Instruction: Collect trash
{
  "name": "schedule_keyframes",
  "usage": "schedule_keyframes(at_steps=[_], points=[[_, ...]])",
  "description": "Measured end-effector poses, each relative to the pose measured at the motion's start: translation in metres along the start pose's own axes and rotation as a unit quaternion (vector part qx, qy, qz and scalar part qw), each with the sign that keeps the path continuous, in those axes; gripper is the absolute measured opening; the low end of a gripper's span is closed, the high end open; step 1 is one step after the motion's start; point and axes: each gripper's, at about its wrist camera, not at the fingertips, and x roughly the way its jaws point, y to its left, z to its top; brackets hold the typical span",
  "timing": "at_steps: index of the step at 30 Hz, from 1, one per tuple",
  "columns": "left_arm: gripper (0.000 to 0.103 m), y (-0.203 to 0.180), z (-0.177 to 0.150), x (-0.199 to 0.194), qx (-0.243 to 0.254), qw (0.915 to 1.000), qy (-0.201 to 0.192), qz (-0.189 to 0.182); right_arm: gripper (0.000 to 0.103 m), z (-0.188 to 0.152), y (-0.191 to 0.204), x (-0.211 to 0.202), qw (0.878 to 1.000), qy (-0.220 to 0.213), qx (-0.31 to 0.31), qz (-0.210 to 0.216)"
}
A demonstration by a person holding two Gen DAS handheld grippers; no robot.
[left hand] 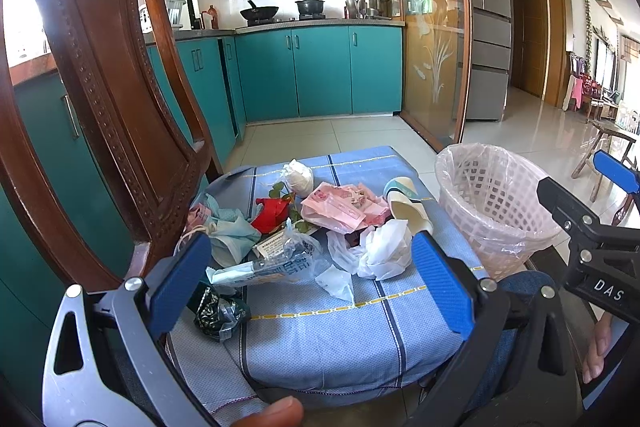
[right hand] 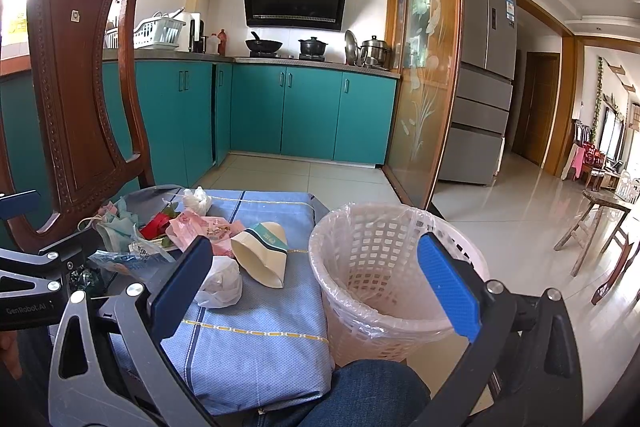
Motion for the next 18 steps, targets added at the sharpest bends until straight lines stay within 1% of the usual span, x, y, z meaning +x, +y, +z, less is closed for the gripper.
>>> schedule_keyframes(at_steps=[18], points=[[0.1, 0.0, -0.001, -0.0012, -0.001, 1.0, 0.001, 0.0, 0.1, 0.0038, 0.0045, -0.0036, 1.0, -0.002, 0.0, 0.004]])
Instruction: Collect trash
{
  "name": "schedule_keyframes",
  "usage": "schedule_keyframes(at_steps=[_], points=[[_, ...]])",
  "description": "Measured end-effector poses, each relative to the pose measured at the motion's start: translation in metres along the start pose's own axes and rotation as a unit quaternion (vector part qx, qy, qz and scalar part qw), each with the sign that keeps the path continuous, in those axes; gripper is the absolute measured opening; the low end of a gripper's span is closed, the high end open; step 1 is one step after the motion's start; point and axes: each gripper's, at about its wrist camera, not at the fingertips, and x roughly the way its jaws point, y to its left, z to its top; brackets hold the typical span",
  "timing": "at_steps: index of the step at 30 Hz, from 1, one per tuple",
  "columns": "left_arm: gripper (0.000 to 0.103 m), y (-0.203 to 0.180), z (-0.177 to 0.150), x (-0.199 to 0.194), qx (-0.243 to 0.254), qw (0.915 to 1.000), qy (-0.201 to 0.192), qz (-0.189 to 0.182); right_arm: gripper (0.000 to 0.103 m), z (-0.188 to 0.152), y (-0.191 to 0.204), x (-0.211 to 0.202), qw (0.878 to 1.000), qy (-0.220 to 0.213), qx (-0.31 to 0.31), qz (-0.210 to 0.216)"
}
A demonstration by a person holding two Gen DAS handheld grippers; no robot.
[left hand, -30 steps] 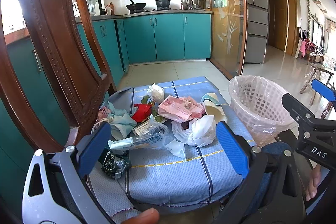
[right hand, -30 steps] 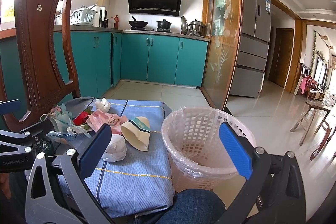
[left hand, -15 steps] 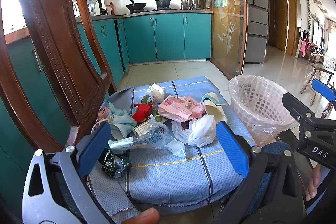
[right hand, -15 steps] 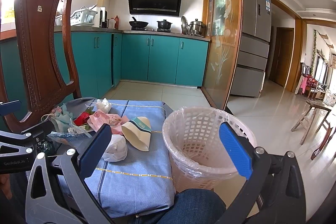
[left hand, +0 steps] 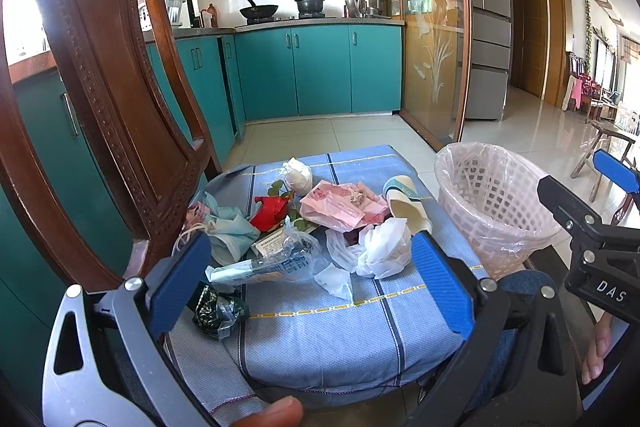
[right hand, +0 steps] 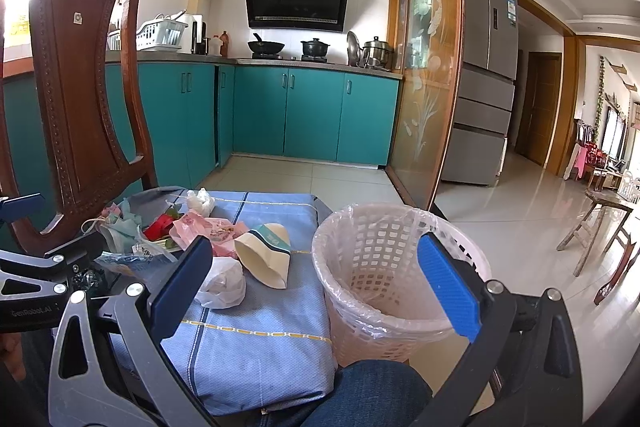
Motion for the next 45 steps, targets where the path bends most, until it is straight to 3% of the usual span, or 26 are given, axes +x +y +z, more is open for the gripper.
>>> schedule_keyframes(at_steps=[45], points=[[0.1, -0.0044, -0.003, 0.0043, -0.001, 0.9999, 0.011, -0.011, 0.1, -0.0031, -0.001, 0.0014, 1.0, -0.004, 0.001, 0.011]])
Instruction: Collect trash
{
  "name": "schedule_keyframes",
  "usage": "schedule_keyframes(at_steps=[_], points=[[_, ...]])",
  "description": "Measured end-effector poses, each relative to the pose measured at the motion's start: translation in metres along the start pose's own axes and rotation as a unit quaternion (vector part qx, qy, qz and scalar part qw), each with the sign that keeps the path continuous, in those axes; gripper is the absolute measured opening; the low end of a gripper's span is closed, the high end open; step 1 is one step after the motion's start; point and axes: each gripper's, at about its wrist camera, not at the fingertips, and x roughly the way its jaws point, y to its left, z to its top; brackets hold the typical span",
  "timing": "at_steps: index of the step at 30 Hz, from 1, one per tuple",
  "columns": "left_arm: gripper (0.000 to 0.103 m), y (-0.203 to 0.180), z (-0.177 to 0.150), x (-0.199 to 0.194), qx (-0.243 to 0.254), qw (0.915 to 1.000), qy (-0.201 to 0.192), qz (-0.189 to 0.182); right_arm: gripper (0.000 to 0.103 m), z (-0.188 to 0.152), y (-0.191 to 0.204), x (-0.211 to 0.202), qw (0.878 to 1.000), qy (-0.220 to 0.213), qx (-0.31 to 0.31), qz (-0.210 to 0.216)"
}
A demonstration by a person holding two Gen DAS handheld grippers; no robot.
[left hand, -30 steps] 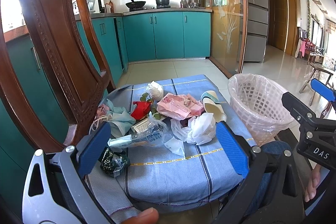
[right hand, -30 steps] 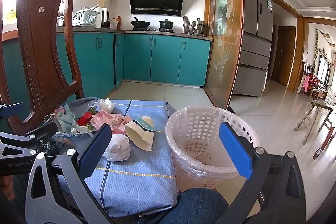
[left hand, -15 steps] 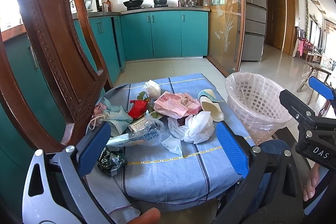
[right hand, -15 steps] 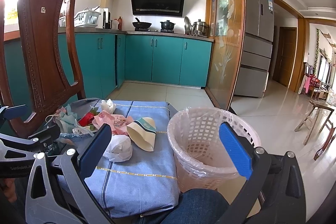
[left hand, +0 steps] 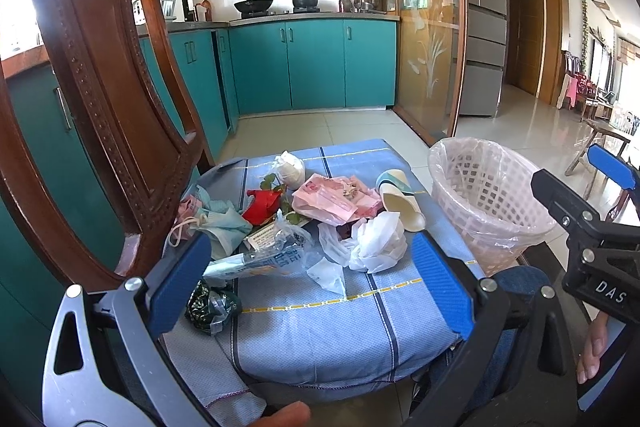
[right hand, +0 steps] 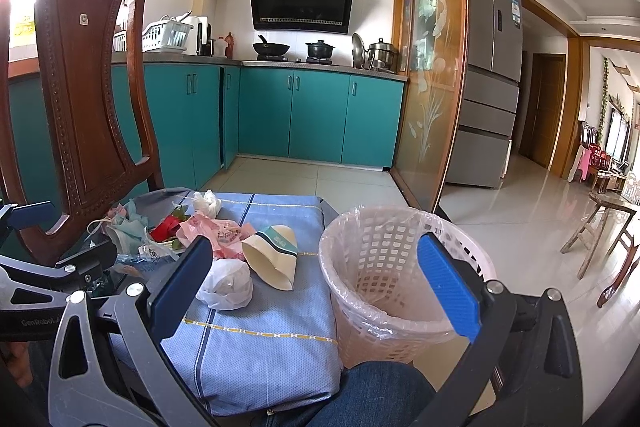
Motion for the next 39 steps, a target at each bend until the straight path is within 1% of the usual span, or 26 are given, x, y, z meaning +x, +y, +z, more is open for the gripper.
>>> schedule_keyframes(at_steps=[26, 39], points=[[0.1, 0.0046, 0.0038, -0.0045, -0.011, 0.9999, -0.006, 0.004, 0.1, 0.0008, -0.0033, -0.0008, 1.0, -0.001, 0.005, -0.005], [0.1, 0.0042, 0.0022, -0.0024, -0.01, 0.9998, -0.006, 0.015, 0.1, -0.0029, -0.0057, 0.0021, 1.0, 0.003, 0.01, -0.007]])
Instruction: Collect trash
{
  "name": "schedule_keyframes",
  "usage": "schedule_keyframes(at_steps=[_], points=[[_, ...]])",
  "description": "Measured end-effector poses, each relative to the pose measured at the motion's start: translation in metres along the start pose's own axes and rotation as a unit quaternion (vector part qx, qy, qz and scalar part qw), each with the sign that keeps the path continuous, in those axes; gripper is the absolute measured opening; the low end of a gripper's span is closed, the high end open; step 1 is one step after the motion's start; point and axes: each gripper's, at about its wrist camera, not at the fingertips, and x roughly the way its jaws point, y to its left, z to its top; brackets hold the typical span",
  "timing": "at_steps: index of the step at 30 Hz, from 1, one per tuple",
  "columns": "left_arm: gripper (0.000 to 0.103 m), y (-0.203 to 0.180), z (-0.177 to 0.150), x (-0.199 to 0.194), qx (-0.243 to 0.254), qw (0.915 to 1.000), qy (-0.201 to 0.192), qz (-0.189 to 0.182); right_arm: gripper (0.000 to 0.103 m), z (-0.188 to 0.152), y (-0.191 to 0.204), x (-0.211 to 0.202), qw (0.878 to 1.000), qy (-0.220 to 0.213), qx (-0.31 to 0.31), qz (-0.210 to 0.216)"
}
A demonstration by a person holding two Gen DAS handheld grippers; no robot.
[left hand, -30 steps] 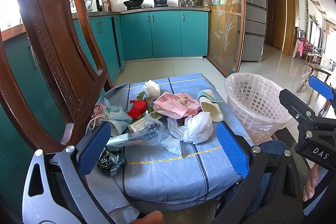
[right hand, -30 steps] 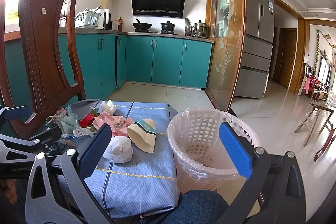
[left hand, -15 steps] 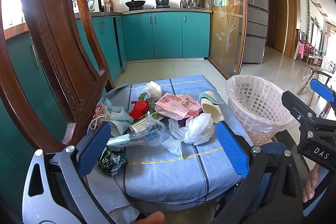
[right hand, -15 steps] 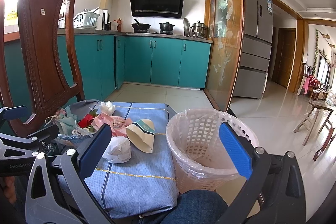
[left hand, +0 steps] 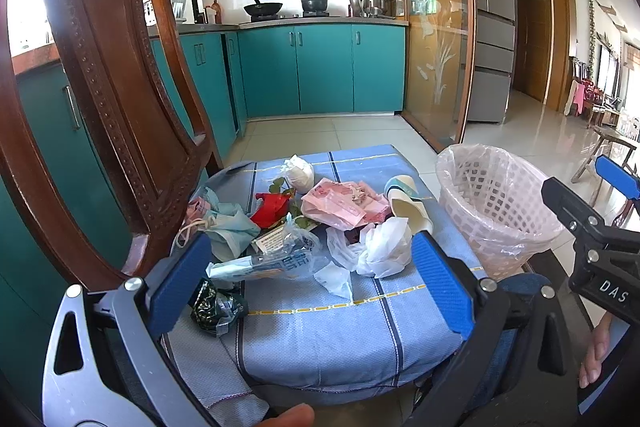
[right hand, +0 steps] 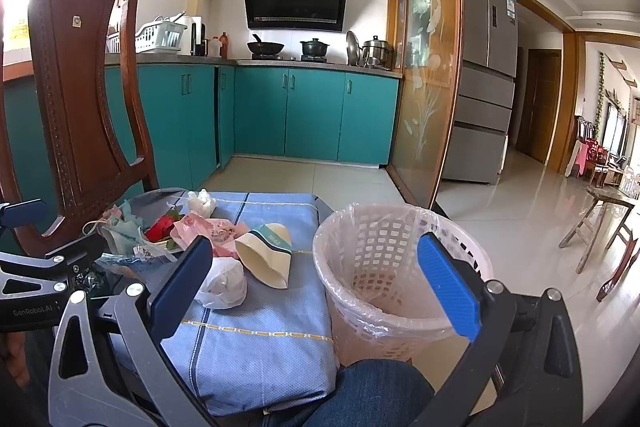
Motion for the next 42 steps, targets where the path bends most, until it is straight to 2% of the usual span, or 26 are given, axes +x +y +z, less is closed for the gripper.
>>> schedule_keyframes(at_steps=[4, 7, 11, 14, 17, 19, 20, 21, 22, 27, 30, 35, 37, 40, 42], points=[[0.1, 0.001, -0.001, 0.005, 0.003, 0.9999, 0.004, 0.014, 0.1, -0.002, -0.006, 0.005, 1.0, 0.007, 0.014, -0.002], [0.1, 0.004, -0.003, 0.011, 0.007, 0.9996, 0.012, 0.024, 0.1, -0.005, -0.009, 0.012, 0.999, 0.025, 0.02, -0.024], [0.1, 0.018, -0.005, 0.023, 0.0, 0.9992, 0.027, 0.03, 0.1, -0.005, -0.007, 0.03, 0.999, 0.046, 0.005, -0.007], [0.1, 0.031, -0.007, 0.031, -0.012, 0.9982, 0.04, 0.042, 0.1, -0.004, 0.0, 0.062, 0.997, 0.078, -0.024, 0.001], [0.098, 0.044, -0.011, 0.039, -0.022, 0.9972, 0.054, 0.046, 0.099, 0.002, 0.012, 0.1, 0.992, 0.105, -0.056, 0.038], [0.095, 0.051, -0.017, 0.046, -0.028, 0.9963, 0.069, 0.042, 0.09, 0.007, 0.019, 0.117, 0.988, 0.122, -0.061, 0.073], [0.092, 0.053, -0.02, 0.049, -0.033, 0.9957, 0.078, 0.039, 0.081, 0.009, 0.023, 0.122, 0.985, 0.134, -0.06, 0.093], [0.088, 0.056, -0.024, 0.055, -0.039, 0.9945, 0.091, 0.034, 0.076, 0.009, 0.028, 0.127, 0.979, 0.15, -0.055, 0.127], [0.087, 0.057, -0.027, 0.059, -0.042, 0.9937, 0.099, 0.031, 0.075, 0.006, 0.032, 0.129, 0.976, 0.155, -0.054, 0.144], [0.086, 0.058, -0.036, 0.085, -0.045, 0.9899, 0.131, 0.031, 0.075, -0.027, 0.055, 0.142, 0.969, 0.174, -0.068, 0.163], [0.087, 0.054, -0.03, 0.094, -0.034, 0.9906, 0.129, 0.031, 0.075, -0.038, 0.065, 0.152, 0.963, 0.193, -0.071, 0.177], [0.093, 0.041, -0.016, 0.117, 0.023, 0.9933, 0.11, 0.028, 0.074, -0.044, 0.078, 0.166, 0.955, 0.206, -0.088, 0.193], [0.093, 0.036, -0.017, 0.13, 0.053, 0.9907, 0.125, 0.012, 0.064, -0.047, 0.079, 0.17, 0.951, 0.216, -0.084, 0.203], [0.091, 0.036, -0.022, 0.144, 0.067, 0.9865, 0.149, -0.012, 0.049, -0.049, 0.077, 0.168, 0.948, 0.22, -0.081, 0.217], [0.074, 0.039, -0.026, 0.149, 0.067, 0.9842, 0.162, -0.024, 0.042, -0.049, 0.078, 0.166, 0.947, 0.216, -0.085, 0.22]])
